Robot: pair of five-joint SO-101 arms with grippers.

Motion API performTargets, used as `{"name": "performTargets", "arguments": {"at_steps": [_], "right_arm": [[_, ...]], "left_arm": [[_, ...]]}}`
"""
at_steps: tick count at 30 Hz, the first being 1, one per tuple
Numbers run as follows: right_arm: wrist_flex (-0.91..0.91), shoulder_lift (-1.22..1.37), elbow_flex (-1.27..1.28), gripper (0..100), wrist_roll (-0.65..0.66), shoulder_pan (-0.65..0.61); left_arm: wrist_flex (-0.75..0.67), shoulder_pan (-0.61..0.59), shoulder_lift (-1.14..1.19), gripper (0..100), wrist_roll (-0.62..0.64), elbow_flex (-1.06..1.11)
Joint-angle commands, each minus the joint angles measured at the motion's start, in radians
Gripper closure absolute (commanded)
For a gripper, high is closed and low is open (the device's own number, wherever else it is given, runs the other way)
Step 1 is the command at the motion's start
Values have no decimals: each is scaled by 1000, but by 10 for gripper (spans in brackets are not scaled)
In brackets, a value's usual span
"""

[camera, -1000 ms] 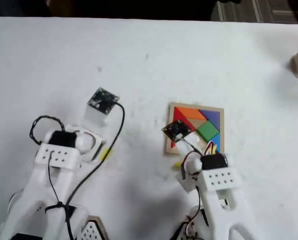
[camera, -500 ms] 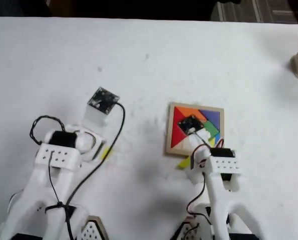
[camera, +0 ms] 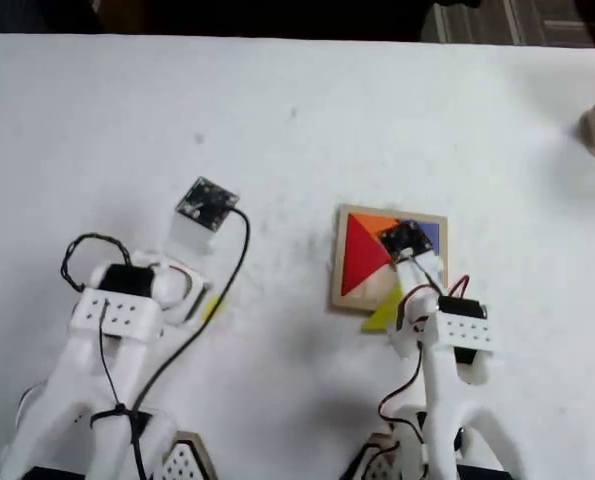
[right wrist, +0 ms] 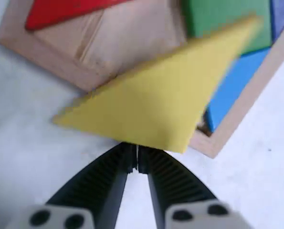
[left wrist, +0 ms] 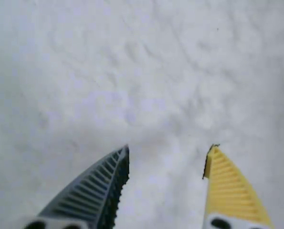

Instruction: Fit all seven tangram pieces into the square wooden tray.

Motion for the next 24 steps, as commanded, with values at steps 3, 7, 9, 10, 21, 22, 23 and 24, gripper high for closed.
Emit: {"name": "performTargets", "arguments": {"at_steps": [3,7,9,10,21,22,23,24], "right_arm": [[-70,-38,-17,982,3,5],[-64,-50,-57,982,-29,13],[-67,-45,-84,982,-46,27],[-70,-45,-95,981,-44,31],[56,-65,-236,982,-57,48],[108,-71,-269,982,-77,42],[156,-81,-304,982,-115,24],[200,-88,-334,982,-160,-5]], "left_arm": [[-21,-1,-31,728,-6,2],[-21,-1,-31,728,-6,3],[-21,-1,-31,728,-6,3],[-21,-1,-31,728,-6,3],[-29,1,-31,728,-3,12],[-31,1,-31,728,-3,12],[-43,-1,-31,728,-2,14],[-51,-5,-31,728,-2,14]]}}
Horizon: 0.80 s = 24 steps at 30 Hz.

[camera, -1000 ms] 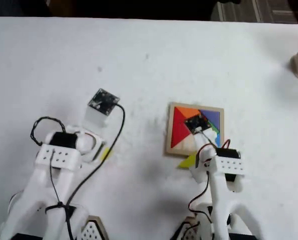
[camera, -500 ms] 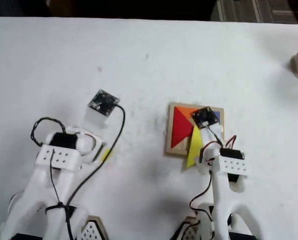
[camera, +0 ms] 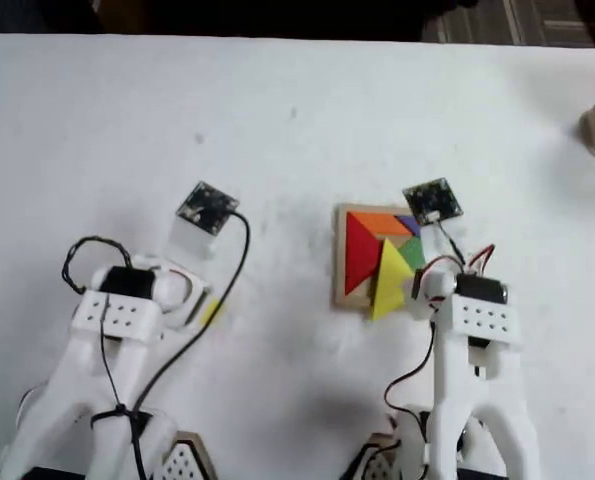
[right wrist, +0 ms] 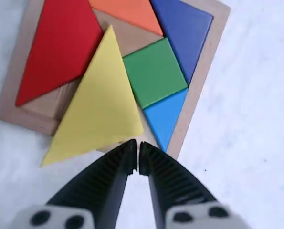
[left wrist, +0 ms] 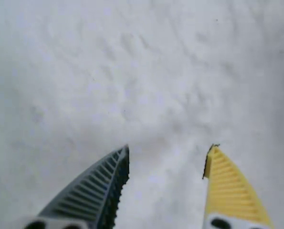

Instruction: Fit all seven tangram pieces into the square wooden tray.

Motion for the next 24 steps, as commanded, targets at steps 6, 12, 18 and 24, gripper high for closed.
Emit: {"name": "performTargets", "arguments": {"at_steps": [6,12,18,24], "right_arm": [[166,-67,-112,981,-295,-361],[-1,-67,52,981,-307,-432],[-54,-71,158,981,-209,-318],[-85,-68,164,981,-110,-122]], "left_arm": [[-51,-10,-31,728,0,-2],[-52,-7,-31,728,0,8],[-52,-2,-31,728,0,8],[-49,-2,-31,728,0,8]]}}
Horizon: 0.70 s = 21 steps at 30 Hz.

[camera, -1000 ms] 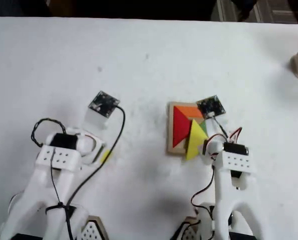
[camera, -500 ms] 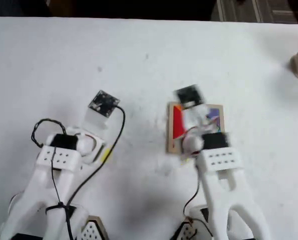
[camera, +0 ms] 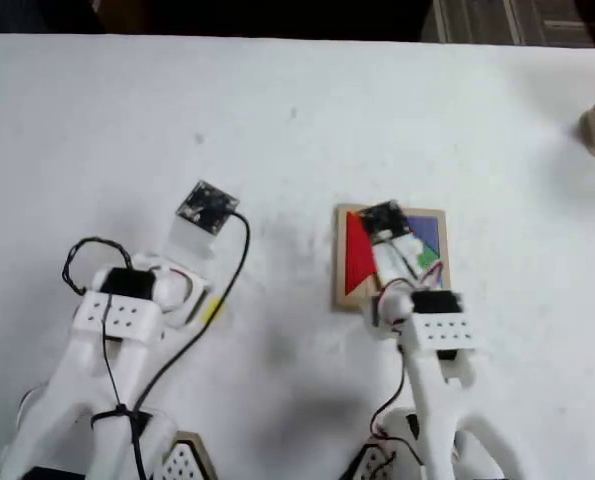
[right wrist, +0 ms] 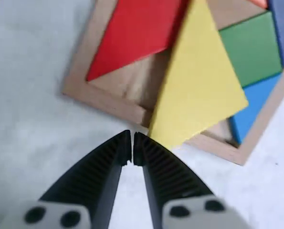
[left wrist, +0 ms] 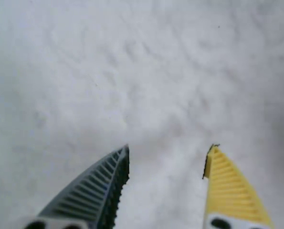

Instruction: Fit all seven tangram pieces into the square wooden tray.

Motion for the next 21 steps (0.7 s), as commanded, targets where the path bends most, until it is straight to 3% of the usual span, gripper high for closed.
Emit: {"name": "performTargets", "arguments": {"at_steps": [1,5,15,18,21], "right_arm": [[-48,-38,-2,981,71,124],[-79,-47,-14,981,109,248],[-7,-39,-186,981,126,381],[33,-38,-270,981,120,392],[48,-35,-322,981,74,321]], "left_arm": [[-18,-2,-31,728,0,-3],[-18,-1,-31,728,0,-3],[-21,-1,-31,728,0,-3],[-23,-2,-31,728,0,-3],[-31,-8,-31,728,0,-3]]}}
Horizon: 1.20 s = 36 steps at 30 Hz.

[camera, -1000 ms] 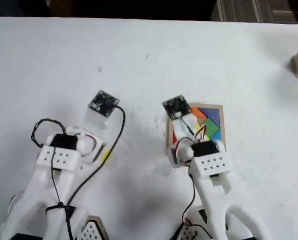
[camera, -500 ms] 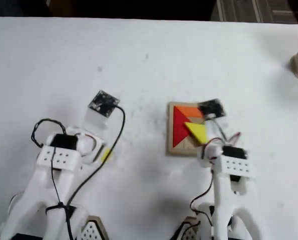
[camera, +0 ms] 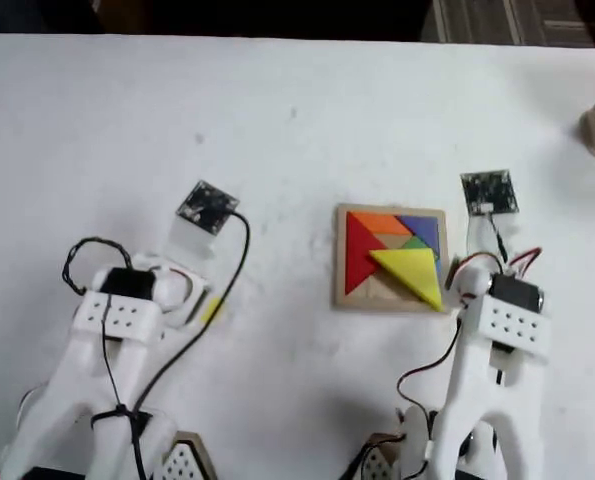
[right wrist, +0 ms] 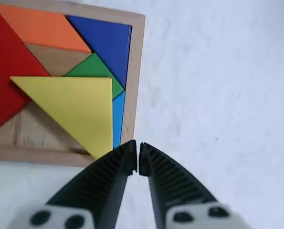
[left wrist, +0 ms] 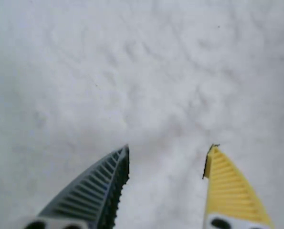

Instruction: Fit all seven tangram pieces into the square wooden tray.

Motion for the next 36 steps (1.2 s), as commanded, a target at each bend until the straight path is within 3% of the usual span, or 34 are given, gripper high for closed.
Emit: {"name": "performTargets", "arguments": {"at_steps": [1,7,16,18,22,36], "right_arm": [[13,-30,-98,981,-54,-90],[-24,182,-209,981,-127,-278],[-111,696,-489,982,-140,-309],[-94,763,-522,982,-78,-311],[18,754,-540,982,8,-326],[59,415,-284,982,8,-420]], "left_arm": [[-41,-8,-31,728,0,-2],[-92,-8,-31,728,0,28],[-92,-8,-31,728,0,28],[-94,-8,-31,728,-3,28],[-94,-8,-31,728,-8,28],[-107,-8,-31,728,-8,29]]}}
